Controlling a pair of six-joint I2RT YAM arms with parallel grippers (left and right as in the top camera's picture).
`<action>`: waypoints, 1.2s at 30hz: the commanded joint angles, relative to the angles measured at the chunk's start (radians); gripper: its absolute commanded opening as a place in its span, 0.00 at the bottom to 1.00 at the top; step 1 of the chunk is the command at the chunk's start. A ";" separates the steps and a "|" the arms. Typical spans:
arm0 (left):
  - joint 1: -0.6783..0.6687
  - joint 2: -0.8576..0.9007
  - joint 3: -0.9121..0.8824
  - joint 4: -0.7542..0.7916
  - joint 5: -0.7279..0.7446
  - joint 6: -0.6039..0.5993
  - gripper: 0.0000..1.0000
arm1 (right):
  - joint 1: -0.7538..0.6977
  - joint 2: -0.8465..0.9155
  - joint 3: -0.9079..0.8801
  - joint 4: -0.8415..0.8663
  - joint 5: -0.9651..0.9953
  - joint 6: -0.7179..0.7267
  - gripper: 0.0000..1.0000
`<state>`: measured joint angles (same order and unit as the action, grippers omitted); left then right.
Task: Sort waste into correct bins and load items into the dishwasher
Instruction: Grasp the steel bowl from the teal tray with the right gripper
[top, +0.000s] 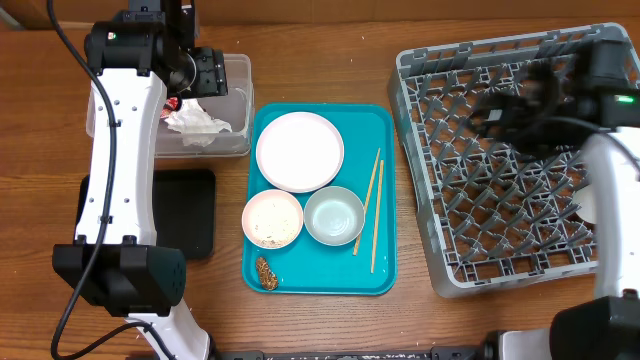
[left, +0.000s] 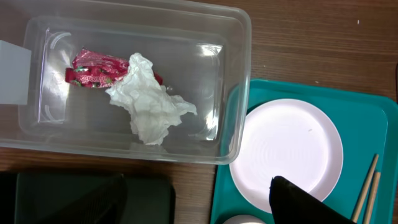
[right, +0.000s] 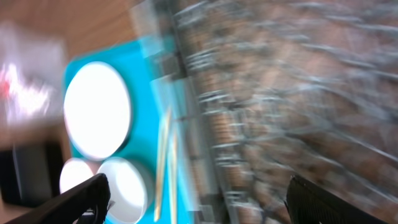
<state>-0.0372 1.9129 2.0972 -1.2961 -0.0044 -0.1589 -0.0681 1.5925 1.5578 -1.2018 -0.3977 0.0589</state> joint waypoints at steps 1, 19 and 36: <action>0.004 -0.030 0.019 -0.013 0.005 -0.013 0.76 | 0.173 -0.002 0.014 0.020 0.080 -0.022 0.93; 0.004 -0.029 0.019 -0.043 0.001 -0.013 0.77 | 0.568 0.348 0.014 0.045 0.180 0.152 0.85; 0.004 -0.029 0.019 -0.043 0.001 -0.013 0.77 | 0.605 0.497 0.013 0.034 0.200 0.182 0.30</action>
<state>-0.0372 1.9129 2.0972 -1.3392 -0.0048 -0.1589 0.5327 2.0865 1.5578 -1.1706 -0.2192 0.2314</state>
